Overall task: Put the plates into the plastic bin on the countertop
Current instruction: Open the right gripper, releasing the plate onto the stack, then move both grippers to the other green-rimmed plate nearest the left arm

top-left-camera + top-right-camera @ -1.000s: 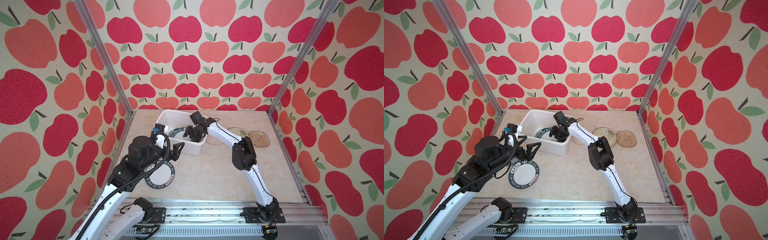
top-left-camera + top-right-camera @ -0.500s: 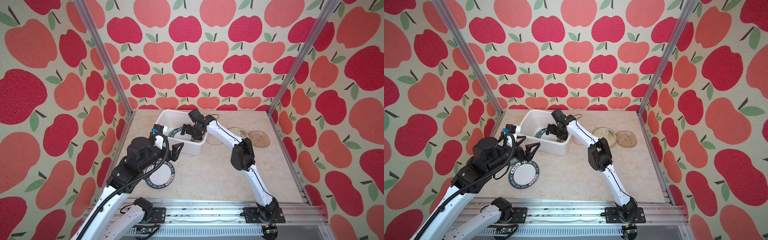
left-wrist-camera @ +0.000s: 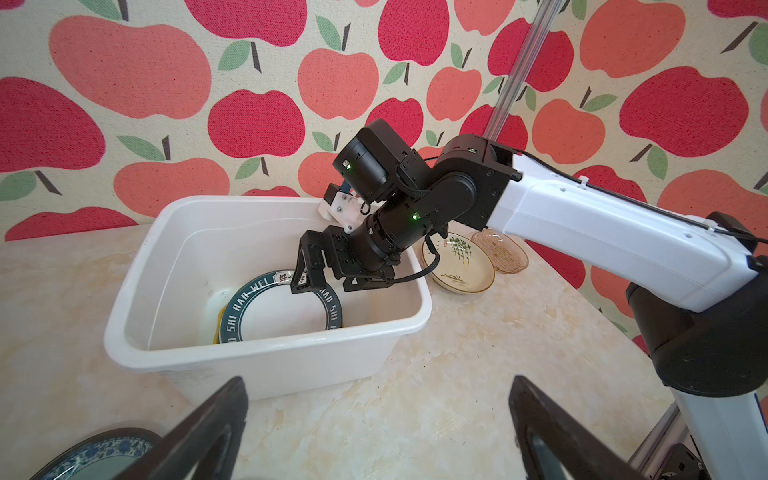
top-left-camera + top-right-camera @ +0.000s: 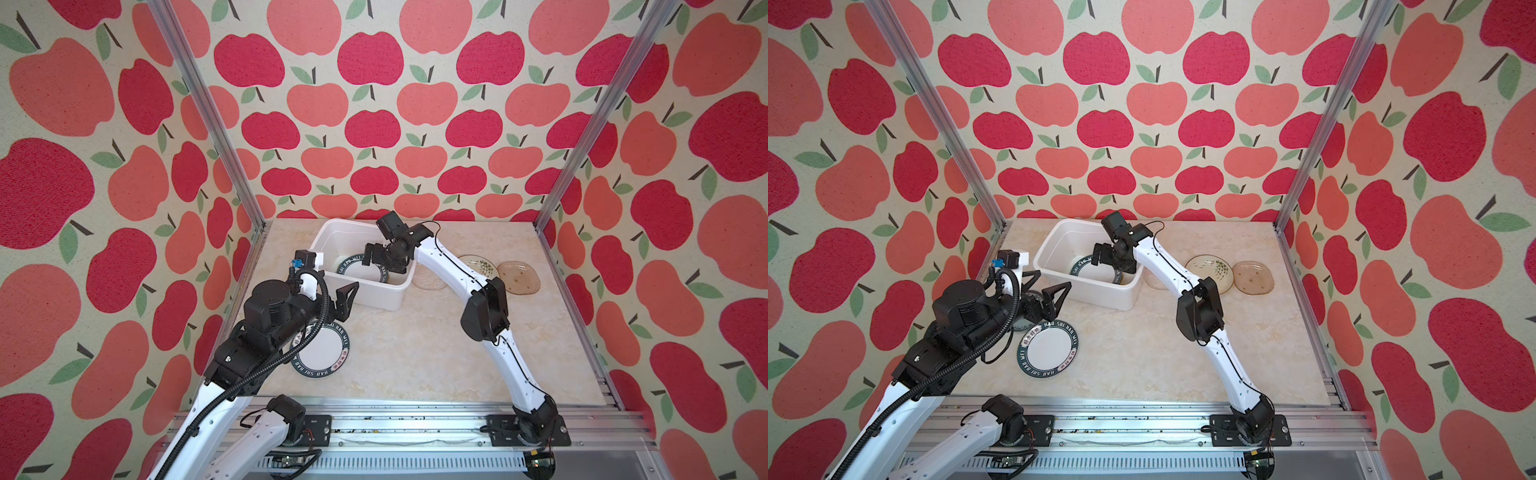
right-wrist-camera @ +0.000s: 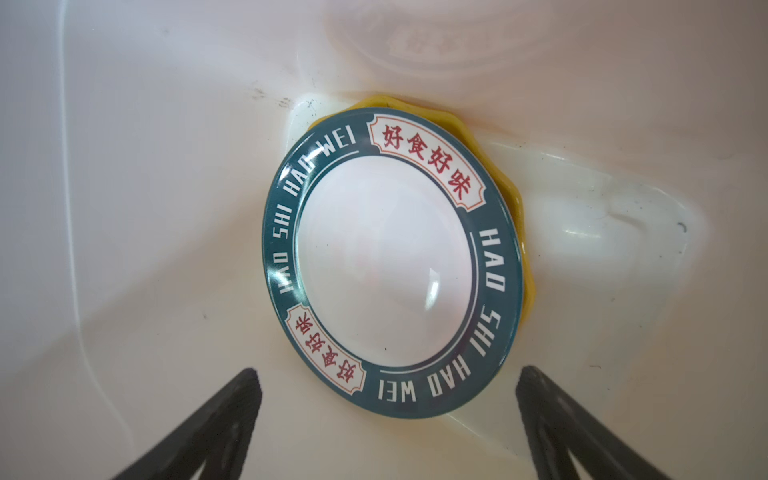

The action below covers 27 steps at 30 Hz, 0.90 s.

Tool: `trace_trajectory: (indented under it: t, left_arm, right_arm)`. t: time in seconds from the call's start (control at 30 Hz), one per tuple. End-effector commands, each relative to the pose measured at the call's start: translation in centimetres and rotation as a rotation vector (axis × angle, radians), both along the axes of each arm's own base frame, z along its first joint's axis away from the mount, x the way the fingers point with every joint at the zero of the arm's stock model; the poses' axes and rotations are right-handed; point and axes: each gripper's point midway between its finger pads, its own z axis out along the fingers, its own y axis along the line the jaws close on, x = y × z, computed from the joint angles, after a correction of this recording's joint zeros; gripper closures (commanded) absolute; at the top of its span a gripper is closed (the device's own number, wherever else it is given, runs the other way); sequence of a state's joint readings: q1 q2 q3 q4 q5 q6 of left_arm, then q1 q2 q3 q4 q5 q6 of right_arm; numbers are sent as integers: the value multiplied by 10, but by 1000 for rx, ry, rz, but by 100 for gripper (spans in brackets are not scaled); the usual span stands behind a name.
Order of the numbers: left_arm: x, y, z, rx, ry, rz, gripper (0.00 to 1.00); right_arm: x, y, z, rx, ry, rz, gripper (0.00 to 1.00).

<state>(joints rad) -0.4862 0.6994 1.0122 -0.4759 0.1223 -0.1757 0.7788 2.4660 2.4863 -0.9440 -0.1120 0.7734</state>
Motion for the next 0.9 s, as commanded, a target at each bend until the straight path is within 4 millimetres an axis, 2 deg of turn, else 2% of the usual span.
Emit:
trace_trajectory:
  t: [0.0,0.1,0.27,0.37,0.47,0.6,0.67,0.7,0.77,0.87]
  left_arm:
    - [2,14,-6,-1,31,78,1]
    - [1,29,-13,15,85,160,1]
    - [-4,65,-33,70,246,343,1]
    - [-13,74,-51,84,383,388,1]
    - [-21,76,-73,72,546,404,1]
    - [-26,78,-112,45,759,400,1]
    - [-25,82,-126,3,845,404,1]
    - [-24,85,-133,-33,884,414,1]
    - [-21,86,-143,-85,933,405,1]
    - [-19,95,-156,-108,986,419,1]
  right_arm:
    - [-1,2,15,-1,-39,37,1]
    - [3,5,50,43,-123,58,0]
    - [3,1,135,134,-315,75,1]
    - [-12,-3,180,177,-394,76,1]
    - [-39,-6,208,230,-415,54,1]
    - [-81,-11,227,315,-430,-4,2]
    - [-102,-14,227,378,-418,-49,3]
    - [-113,-17,217,397,-395,-74,4]
    - [-135,-17,215,460,-368,-106,5]
    - [-164,-18,200,479,-324,-122,6]
